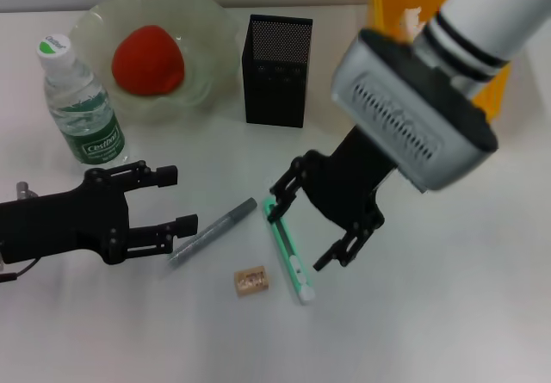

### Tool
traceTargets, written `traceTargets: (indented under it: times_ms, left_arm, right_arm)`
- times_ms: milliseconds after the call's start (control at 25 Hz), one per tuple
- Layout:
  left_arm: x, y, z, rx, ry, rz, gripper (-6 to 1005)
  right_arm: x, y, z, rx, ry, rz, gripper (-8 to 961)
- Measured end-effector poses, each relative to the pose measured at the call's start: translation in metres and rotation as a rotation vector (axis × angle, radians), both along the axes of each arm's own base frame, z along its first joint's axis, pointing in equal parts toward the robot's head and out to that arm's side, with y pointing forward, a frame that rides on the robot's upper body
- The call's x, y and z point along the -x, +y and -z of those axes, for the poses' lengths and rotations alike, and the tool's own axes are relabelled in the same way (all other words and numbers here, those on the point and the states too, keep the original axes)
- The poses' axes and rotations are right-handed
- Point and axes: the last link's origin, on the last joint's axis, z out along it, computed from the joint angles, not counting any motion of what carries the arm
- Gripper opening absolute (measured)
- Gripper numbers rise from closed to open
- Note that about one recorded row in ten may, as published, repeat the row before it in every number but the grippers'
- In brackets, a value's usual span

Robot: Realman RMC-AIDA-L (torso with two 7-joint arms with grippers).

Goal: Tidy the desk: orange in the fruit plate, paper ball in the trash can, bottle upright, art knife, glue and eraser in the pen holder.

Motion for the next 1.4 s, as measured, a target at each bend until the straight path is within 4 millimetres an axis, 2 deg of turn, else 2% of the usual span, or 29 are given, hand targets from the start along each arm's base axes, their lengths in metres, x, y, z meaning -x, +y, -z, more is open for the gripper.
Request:
traceTargets:
  times_ms: [440,1040,1400]
  left_arm:
    - [0.005,-0.002,0.002,0.008,0.038,-0.004,783]
    - [0.007,-0.001,0.005,-0.003,0.051,-0.011,782]
    - [0.009,0.000,0.006,-0.011,0.053,-0.023,782]
  right_arm:
    - [0.005,-0.011,0.028,0.061,-0.137,-0.247,618]
    - [0.002,-0.019,0.049,0.085,-0.169,-0.384,561]
    - [0.001,-0.023,0.053,0.103,-0.161,-0.417,528]
